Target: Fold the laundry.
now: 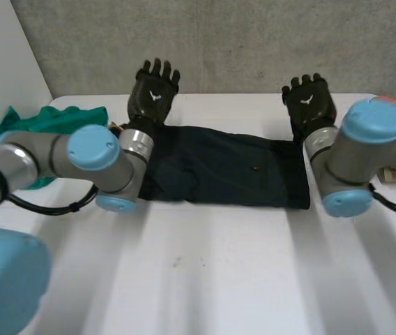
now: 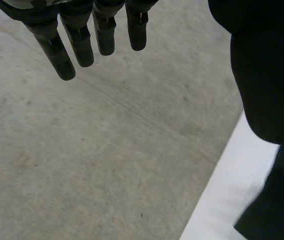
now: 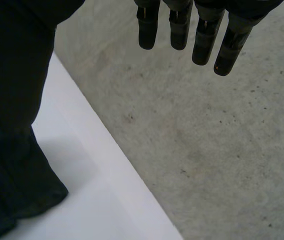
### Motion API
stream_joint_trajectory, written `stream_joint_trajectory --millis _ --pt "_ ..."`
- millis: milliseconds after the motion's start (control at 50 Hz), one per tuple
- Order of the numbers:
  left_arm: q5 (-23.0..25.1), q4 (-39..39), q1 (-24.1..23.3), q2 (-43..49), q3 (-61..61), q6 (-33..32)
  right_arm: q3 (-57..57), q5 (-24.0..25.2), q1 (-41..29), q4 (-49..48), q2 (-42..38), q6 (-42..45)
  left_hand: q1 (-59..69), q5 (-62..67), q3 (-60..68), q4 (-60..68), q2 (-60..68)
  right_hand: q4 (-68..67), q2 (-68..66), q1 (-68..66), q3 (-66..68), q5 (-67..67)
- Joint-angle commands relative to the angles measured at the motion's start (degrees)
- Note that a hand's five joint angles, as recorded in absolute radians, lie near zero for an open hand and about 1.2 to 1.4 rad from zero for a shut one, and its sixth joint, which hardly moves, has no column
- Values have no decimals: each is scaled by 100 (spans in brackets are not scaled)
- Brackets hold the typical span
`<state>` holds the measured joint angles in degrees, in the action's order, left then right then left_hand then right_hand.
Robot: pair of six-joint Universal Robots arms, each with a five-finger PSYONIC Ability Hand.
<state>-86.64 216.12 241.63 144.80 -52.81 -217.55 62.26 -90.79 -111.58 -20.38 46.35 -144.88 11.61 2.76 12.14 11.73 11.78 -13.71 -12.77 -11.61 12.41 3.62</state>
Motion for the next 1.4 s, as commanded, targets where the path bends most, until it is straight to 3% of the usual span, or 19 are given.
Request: stream_joint_trajectory --millis 20,100,200,380,460,540,660,740,920,1000,1060,1160,1180,1240,1360,1380,1400 --pt "-248 -113 -11 -1795 -1863 1108 1102 421 110 1761 1411 -1163 -161 -276 -214 -173 -178 64 -31 -146 66 -55" --pt "-231 -473 -2 -2464 -2645 1767 1393 685 251 2503 1465 -1622 -161 -276 -214 -173 -178 -695 -789 -905 825 704" --pt "-204 -808 -11 -2816 -3270 2435 1666 843 330 2548 1403 -1850 -161 -276 -214 -173 -178 -1184 -1278 -1394 1314 1193" --pt "-195 -852 -19 -2817 -3736 2516 1649 870 356 2003 674 -1737 -161 -276 -214 -173 -178 -1335 -1430 -1545 1465 1344" --pt "-213 -843 -11 -2790 -3763 2516 1561 844 356 1634 437 -1675 -161 -276 -214 -173 -178 -2745 -2839 -2955 2875 2754" --pt "-222 -843 16 -2773 -3763 2516 1525 818 391 1440 357 -1456 -161 -276 -214 -173 -178 -6623 -6717 -6833 6753 6632" --pt "-239 -843 33 -2799 -3763 2516 1789 694 646 1475 638 -1227 -161 -276 -214 -173 -178 -6629 -6723 -6839 6759 6638" --pt "-257 -843 33 -2816 -3763 2516 2236 729 892 1589 1243 -868 -161 -276 -214 -173 -178 -6629 -6723 -6839 6759 6638" --pt "-257 -861 33 -3071 -3956 2560 2941 747 1674 1502 2097 1742 -161 -276 -214 -173 -178 -6629 -6723 -6839 6759 6638" --pt "-257 -861 42 -3186 -4044 2560 2853 843 1368 1107 2308 2403 -161 -276 -214 -173 -178 -6629 -6723 -6839 6759 6638" --pt "-257 -861 51 -3273 -4079 2560 2651 1290 753 677 2405 2473 -161 -276 -214 -173 -178 -6629 -6723 -6839 6759 6638" --pt "-266 -852 86 -3326 -4071 2560 2475 2555 41 52 2116 2473 -161 -276 -214 -173 -178 -6629 -6723 -6839 6759 6638" --pt "-274 -843 86 -3326 -4071 2560 2388 2966 -178 -140 1811 2474 -161 -276 -214 -173 -178 -6629 -6723 -6839 6759 6638" --pt "-283 -835 95 -3326 -4009 2551 2055 3470 -696 -309 1178 2456 -161 -276 -214 -173 -178 -6629 -6723 -6839 6759 6638" --pt "-292 -852 209 -3309 -3781 2542 1842 3358 -1313 -291 490 2412 -156 -271 -210 -168 -174 -6629 -6723 -6839 6759 6638" --pt "-292 -861 226 -3300 -3728 2551 1842 3262 -1314 -291 472 2377 -156 -271 -210 -168 -174 -5652 -5747 -5862 5782 5661" --pt "-301 -861 227 -3265 -3667 2551 1825 2947 -1322 -291 471 2177 -156 -271 -210 -168 -174 -1912 -2007 -2122 2042 1921"
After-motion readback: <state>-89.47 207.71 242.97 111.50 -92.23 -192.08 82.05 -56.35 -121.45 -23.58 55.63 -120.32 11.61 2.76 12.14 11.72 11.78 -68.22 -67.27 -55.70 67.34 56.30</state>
